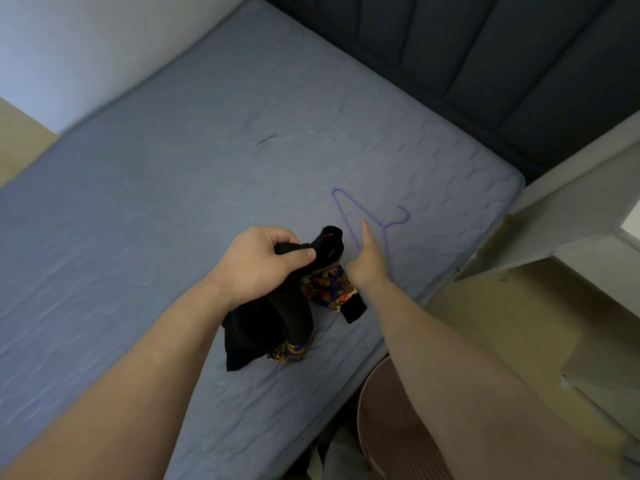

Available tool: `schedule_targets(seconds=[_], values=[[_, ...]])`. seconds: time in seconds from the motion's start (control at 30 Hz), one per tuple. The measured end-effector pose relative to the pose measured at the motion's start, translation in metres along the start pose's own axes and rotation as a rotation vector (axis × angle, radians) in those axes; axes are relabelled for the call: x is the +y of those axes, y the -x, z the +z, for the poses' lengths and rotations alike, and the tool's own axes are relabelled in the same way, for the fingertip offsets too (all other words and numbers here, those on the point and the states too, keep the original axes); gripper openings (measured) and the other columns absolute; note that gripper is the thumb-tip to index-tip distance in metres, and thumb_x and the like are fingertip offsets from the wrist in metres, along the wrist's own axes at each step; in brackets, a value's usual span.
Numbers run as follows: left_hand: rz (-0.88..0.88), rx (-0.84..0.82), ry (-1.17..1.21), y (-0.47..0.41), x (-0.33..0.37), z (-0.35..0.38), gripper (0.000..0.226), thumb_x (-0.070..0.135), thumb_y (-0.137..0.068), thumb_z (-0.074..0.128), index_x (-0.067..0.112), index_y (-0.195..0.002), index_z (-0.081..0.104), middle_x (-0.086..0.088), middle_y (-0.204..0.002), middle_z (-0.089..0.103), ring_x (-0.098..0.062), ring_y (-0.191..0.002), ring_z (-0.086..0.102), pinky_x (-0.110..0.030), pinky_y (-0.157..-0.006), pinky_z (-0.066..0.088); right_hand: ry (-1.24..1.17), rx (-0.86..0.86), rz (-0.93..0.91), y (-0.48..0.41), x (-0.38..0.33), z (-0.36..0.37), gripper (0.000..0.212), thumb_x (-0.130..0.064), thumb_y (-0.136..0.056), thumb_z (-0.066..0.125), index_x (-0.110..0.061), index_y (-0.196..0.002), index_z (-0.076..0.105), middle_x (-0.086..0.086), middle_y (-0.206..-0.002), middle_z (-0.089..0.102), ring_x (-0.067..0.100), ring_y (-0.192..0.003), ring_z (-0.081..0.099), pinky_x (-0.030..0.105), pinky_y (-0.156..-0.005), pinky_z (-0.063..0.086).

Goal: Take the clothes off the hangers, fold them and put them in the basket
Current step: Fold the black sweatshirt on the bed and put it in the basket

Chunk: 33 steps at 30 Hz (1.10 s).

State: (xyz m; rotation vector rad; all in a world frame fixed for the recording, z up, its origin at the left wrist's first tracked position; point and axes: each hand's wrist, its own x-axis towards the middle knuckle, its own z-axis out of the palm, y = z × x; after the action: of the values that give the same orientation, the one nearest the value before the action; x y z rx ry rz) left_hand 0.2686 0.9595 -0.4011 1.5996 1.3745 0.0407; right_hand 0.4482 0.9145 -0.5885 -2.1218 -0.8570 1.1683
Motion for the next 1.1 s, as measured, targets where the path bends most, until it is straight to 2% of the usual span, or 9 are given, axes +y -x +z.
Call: schedule_targets(seconds=[0.2,0.37,0.47,0.53,0.63,0.8,0.93,1.03,1.1], values=[[0.061,0.111,0.036,0.066,0.003,-0.06,0.013,0.032,-0.075,0.081,0.021,-0.076,0.075,-0.007,-0.075,0.072,-0.025,-0.075,0.07,-0.038,-0.072,0.055,0.191,-0.17,-0.192,0.037,-0.065,-0.004,0.034,-0.009,-0.091,0.062,-0.011,-0.125,0.065,0.01,-0.124,0.067,0.027,-0.118,0.059,0.03,-0.092,0.046],[0.114,0.287,-0.104,0.128,-0.019,-0.118,0.027,-0.003,-0.076,0.06,0.019,-0.091,0.067,-0.003,-0.076,0.066,-0.019,-0.067,0.061,-0.028,-0.059,0.047,0.162,0.016,-0.257,0.1,-0.089,-0.002,0.017,-0.019,-0.098,0.053,-0.014,-0.112,0.062,0.014,-0.111,0.067,0.032,-0.103,0.062,0.028,-0.073,0.039],[0.152,0.462,-0.323,0.16,-0.042,-0.146,0.033,-0.009,-0.075,0.053,0.014,-0.095,0.064,-0.007,-0.083,0.064,-0.026,-0.077,0.06,-0.033,-0.064,0.047,0.108,0.103,-0.346,0.146,-0.111,-0.008,0.008,-0.027,-0.1,0.048,-0.023,-0.105,0.054,0.014,-0.11,0.059,0.035,-0.091,0.064,0.042,-0.067,0.058],[0.194,0.566,-0.385,0.185,-0.061,-0.162,0.03,-0.011,-0.072,0.05,0.009,-0.089,0.064,-0.01,-0.079,0.062,-0.029,-0.075,0.059,-0.034,-0.061,0.047,0.089,0.161,-0.414,0.183,-0.129,-0.013,0.009,-0.031,-0.101,0.048,-0.023,-0.102,0.053,0.013,-0.108,0.057,0.033,-0.086,0.064,0.043,-0.062,0.06],[0.265,0.728,-0.418,0.225,-0.091,-0.19,0.024,-0.014,-0.067,0.049,0.004,-0.076,0.062,-0.011,-0.07,0.056,-0.029,-0.063,0.055,-0.032,-0.053,0.044,0.159,0.302,-0.529,0.25,-0.157,-0.022,0.024,-0.03,-0.102,0.05,-0.01,-0.104,0.062,0.01,-0.098,0.05,0.022,-0.085,0.049,0.025,-0.074,0.036],[0.315,0.992,-0.399,0.296,-0.147,-0.211,0.04,-0.007,-0.08,0.05,0.002,-0.114,0.07,-0.025,-0.115,0.06,-0.041,-0.105,0.058,-0.043,-0.097,0.049,0.275,0.494,-0.629,0.367,-0.175,-0.014,0.032,-0.038,-0.102,0.047,-0.01,-0.089,0.053,0.009,-0.093,0.048,0.024,-0.087,0.05,0.033,-0.073,0.041],[0.169,0.952,-0.592,0.356,-0.171,-0.216,0.027,0.002,-0.087,0.048,0.013,-0.096,0.07,-0.019,-0.092,0.066,-0.04,-0.087,0.062,-0.04,-0.07,0.048,0.383,0.537,-0.645,0.438,-0.179,-0.002,0.037,-0.041,-0.102,0.045,-0.007,-0.09,0.054,0.01,-0.088,0.056,0.028,-0.084,0.054,0.038,-0.067,0.045],[0.116,1.012,-0.311,0.391,-0.183,-0.225,0.024,0.012,-0.095,0.044,0.012,-0.105,0.066,-0.021,-0.101,0.066,-0.039,-0.087,0.064,-0.042,-0.073,0.052,0.42,0.587,-0.695,0.484,-0.185,0.006,0.037,-0.043,-0.102,0.045,-0.009,-0.09,0.054,0.008,-0.085,0.056,0.026,-0.079,0.054,0.037,-0.062,0.044],[0.138,0.938,0.042,0.409,-0.192,-0.221,0.018,0.022,-0.1,0.043,0.013,-0.109,0.057,-0.016,-0.101,0.062,-0.029,-0.067,0.067,-0.047,-0.075,0.058,0.402,0.62,-0.695,0.509,-0.188,0.012,0.036,-0.044,-0.102,0.044,-0.012,-0.088,0.051,0.008,-0.084,0.056,0.027,-0.078,0.053,0.034,-0.061,0.041]])
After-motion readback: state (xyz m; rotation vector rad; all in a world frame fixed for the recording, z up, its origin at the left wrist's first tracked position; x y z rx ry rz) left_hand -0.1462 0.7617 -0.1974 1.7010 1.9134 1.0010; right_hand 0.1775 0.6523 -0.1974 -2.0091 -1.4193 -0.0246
